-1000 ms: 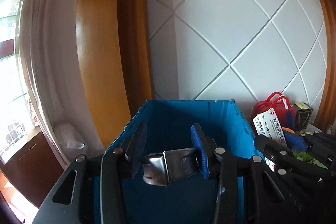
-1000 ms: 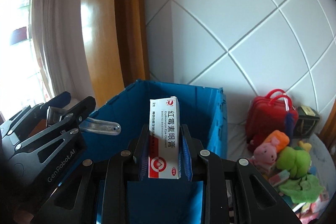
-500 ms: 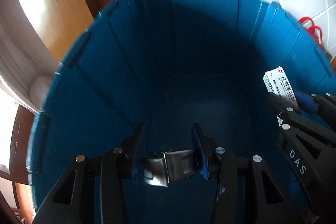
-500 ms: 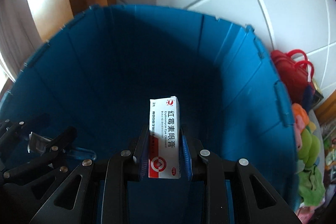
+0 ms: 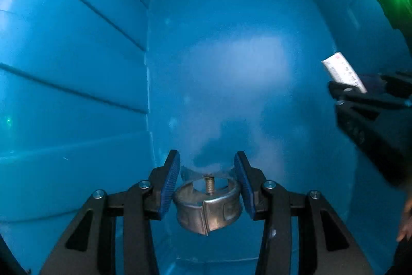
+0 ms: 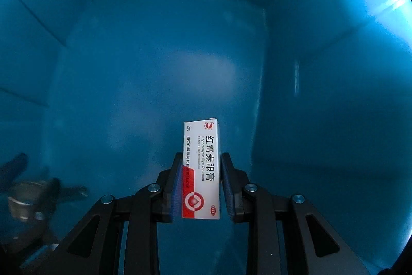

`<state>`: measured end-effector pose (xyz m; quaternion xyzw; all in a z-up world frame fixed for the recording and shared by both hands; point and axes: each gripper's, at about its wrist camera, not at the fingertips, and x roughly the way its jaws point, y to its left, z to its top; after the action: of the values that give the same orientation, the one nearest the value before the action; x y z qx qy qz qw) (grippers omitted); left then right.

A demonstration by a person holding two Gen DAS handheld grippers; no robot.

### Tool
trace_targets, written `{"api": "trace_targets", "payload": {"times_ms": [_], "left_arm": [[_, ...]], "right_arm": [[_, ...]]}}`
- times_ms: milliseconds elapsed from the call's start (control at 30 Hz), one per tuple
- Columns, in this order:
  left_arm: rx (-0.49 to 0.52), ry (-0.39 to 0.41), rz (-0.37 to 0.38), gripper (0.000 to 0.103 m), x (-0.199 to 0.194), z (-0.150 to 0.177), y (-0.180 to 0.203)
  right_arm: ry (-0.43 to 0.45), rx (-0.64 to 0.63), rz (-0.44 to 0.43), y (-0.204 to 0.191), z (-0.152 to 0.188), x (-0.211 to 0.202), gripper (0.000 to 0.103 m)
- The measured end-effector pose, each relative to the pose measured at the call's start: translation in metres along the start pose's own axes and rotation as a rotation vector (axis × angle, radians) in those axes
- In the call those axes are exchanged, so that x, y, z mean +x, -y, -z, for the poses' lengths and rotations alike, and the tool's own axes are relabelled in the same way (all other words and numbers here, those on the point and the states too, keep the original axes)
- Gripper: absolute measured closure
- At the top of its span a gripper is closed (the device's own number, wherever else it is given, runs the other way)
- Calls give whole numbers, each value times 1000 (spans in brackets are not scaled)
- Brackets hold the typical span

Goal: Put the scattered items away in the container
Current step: 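Lower into the crate and open both tools, dropping the clip and box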

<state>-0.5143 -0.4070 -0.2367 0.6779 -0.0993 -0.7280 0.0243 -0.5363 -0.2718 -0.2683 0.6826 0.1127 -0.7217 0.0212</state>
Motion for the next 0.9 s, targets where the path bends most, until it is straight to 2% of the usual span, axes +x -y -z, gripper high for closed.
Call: {"api": "trace_targets", "payload": {"times_ms": [133, 267, 333, 400, 533, 733, 900], "left_arm": [[1, -6, -12, 60, 14, 1, 4], [-18, 17, -3, 58, 13, 0, 7], [-23, 14, -14, 39, 15, 2, 10], [-18, 8, -25, 33, 17, 1, 12], [0, -5, -27, 33, 16, 3, 16], [16, -41, -22, 33, 25, -1, 17], [33, -52, -26, 33, 26, -2, 18]], "right_arm": [[-71, 10, -15, 2, 9, 19, 76], [-104, -7, -20, -2, 15, 28, 76], [-109, -9, -22, -1, 17, 29, 76], [-111, -9, -21, 0, 17, 30, 76], [-111, -13, -24, -1, 20, 30, 75], [-124, -3, -29, 0, 24, 32, 54], [-133, -4, -27, 0, 27, 32, 51]]}}
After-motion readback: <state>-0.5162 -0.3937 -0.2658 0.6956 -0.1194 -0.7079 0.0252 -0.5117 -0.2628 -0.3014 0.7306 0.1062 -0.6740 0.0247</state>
